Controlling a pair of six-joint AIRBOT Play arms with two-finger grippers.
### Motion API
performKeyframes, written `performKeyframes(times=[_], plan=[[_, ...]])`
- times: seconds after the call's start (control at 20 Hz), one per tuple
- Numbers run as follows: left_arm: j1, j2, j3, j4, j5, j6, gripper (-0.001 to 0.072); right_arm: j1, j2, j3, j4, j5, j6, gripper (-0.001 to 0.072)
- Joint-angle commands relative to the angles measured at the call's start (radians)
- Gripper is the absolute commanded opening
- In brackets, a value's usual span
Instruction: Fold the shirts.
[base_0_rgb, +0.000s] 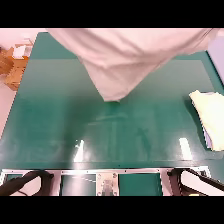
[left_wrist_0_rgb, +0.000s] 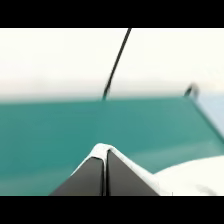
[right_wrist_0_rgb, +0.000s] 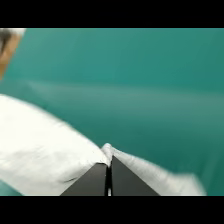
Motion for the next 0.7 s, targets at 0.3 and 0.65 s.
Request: performKeyframes(times=[0.3,0.65], plan=[[0.003,0.289,0.087,0.201,0.185,0.046,0.0023,-0.084,0.293,0.008,0.01,-0.315,-0.068,0.0011],[0.003,0.037,-0.172,0.159,0.126,0.014,0.0023,0.006,0.042,-0.089,0.029,-0.316,-0.067,0.0012]])
